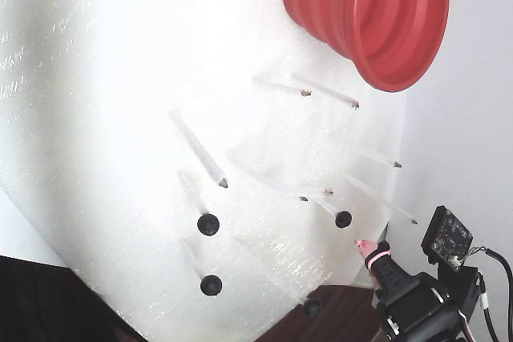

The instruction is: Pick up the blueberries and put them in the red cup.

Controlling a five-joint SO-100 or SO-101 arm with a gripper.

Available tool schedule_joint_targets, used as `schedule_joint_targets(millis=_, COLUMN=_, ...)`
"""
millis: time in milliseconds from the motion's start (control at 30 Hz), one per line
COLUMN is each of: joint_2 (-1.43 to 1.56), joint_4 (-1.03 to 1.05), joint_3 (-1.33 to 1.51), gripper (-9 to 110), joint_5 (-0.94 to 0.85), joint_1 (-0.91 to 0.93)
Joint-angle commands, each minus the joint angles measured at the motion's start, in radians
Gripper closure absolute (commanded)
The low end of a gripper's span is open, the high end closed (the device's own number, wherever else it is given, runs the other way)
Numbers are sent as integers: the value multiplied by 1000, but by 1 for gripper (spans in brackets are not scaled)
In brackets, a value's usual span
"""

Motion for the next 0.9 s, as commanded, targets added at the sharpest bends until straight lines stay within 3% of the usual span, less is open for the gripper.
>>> schedule_joint_targets(millis=0, joint_2=5, joint_4=-29, joint_3=-74, gripper=86, joint_5=12, joint_1=31)
schedule_joint_targets(millis=867, joint_2=-91, joint_4=-91, joint_3=-114, gripper=86, joint_5=25, joint_1=25)
